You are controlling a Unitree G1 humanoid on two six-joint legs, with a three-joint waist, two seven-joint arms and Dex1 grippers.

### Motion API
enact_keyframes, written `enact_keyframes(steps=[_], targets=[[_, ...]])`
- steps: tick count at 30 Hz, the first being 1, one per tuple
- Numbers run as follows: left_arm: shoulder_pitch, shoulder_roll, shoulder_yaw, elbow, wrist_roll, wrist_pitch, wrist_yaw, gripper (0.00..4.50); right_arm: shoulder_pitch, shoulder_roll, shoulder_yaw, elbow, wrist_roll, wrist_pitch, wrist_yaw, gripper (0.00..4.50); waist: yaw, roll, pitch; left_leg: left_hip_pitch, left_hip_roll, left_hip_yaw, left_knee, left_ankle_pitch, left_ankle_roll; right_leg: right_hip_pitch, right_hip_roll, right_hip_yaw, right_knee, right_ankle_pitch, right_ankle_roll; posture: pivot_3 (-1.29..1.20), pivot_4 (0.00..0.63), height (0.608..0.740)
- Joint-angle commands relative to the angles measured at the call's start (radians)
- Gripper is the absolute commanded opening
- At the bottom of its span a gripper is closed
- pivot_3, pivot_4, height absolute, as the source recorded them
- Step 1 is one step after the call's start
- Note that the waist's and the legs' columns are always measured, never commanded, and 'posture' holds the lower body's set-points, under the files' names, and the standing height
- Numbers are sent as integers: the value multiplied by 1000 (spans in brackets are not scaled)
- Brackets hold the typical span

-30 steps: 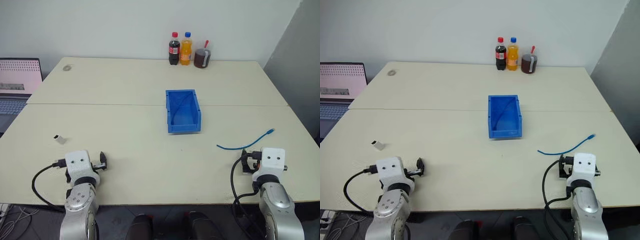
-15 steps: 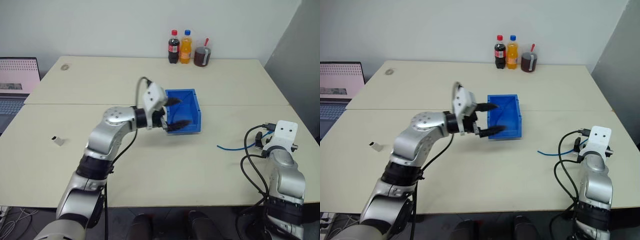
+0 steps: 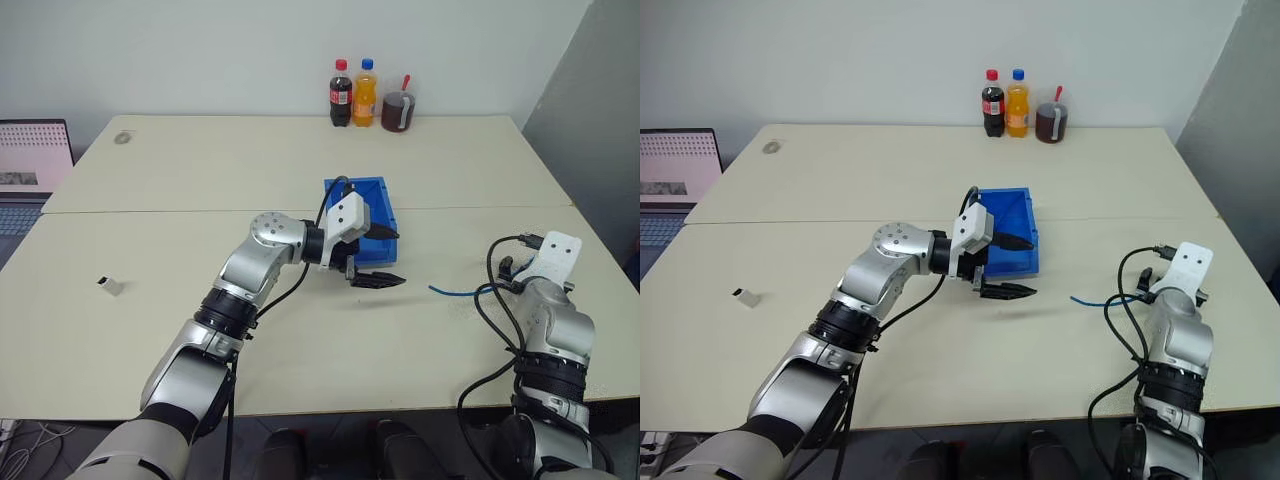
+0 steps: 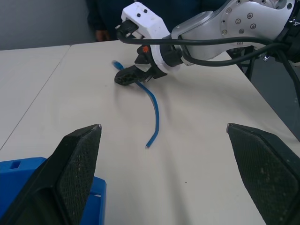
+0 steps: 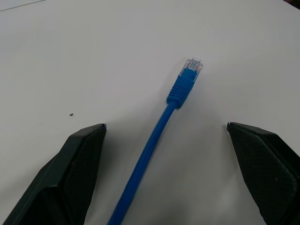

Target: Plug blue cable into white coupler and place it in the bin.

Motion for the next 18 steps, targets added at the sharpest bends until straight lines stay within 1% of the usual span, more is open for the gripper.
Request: enact_keyframes(steps=[1, 2, 4, 5, 6, 10, 11, 12, 13, 14, 15, 17, 18], targets=[[1, 14, 28, -41, 1, -9, -1, 4500, -16, 18, -34, 31, 37, -14, -40, 3917, 0, 0, 0, 0, 0, 0, 0, 0, 0, 0, 0, 0, 0, 0, 0, 0, 150, 740], [5, 17, 29, -47, 0, -7, -1, 4500, -18, 21, -36, 37, 43, -16, -44, 3728, 0, 0, 0, 0, 0, 0, 0, 0, 0, 0, 0, 0, 0, 0, 0, 0, 150, 740], [9, 16, 40, -62, -15, 20, 11, 4500, -23, 29, -37, 46, 48, -14, -56, 3206, 0, 0, 0, 0, 0, 0, 0, 0, 0, 0, 0, 0, 0, 0, 0, 0, 150, 740], [9, 15, 43, -70, -21, 32, 15, 4500, -24, 31, -34, 49, 50, -15, -60, 2844, 1, 0, 0, 0, 0, 0, 0, 0, 0, 0, 0, 0, 0, 0, 1, 0, 150, 740], [11, 16, 45, -79, -23, 40, 15, 4500, -23, 31, -27, 52, 50, -18, -60, 2722, 1, 0, 0, 0, 0, 0, 0, 0, 0, 0, 0, 0, 0, 0, 1, 0, 150, 740], [23, 28, 33, -92, 2, 23, 13, 4500, -17, 21, 13, 61, 50, -27, -36, 1823, 1, 0, 0, 0, 0, 0, 0, 0, 0, 0, 0, 0, 0, 0, 1, 0, 150, 740], [28, 31, 29, -93, 8, 18, 11, 4500, -14, 21, 15, 61, 52, -23, -35, 1537, 0, 0, 0, 0, 0, 0, 0, 0, 0, 0, 0, 0, 0, 0, 1, 0, 150, 740], [34, 33, 26, -98, 9, 17, 9, 4500, -10, 20, 15, 61, 54, -20, -36, 1362, 0, 0, 0, 0, 0, 0, 0, 0, 0, 0, 0, 0, 0, 0, 1, 0, 150, 740], [40, 34, 24, -104, 11, 18, 7, 4500, -6, 19, 14, 61, 56, -19, -36, 1004, 0, 0, 0, 0, 0, 0, 0, 0, 0, 0, 0, 0, 0, 0, 1, 0, 150, 740], [44, 35, 25, -108, 11, 18, 5, 4500, -3, 20, 15, 61, 57, -19, -38, 855, 0, 0, 0, 1, 0, 0, 0, 0, 0, 0, 0, 0, 0, 0, 1, 0, 150, 740], [50, 36, 25, -118, 9, 23, 3, 4500, 0, 19, 12, 58, 60, -16, -39, 535, 1, 0, 0, 1, 0, -1, 0, 0, 0, 0, 0, 0, 0, 0, 1, 0, 150, 740], [59, 37, 24, -133, 7, 30, -1, 4500, 4, 13, 7, 53, 63, -10, -40, 41, 1, 0, 0, 0, 0, -1, 0, 0, 0, 0, 0, 0, 0, 0, 1, 0, 150, 740], [63, 38, 21, -132, 12, 25, -2, 4500, 7, 10, 5, 50, 66, -7, -37, 41, 1, 0, 0, 0, 0, -1, 0, 0, 0, 1, 0, 0, 0, 0, 1, 0, 150, 740]])
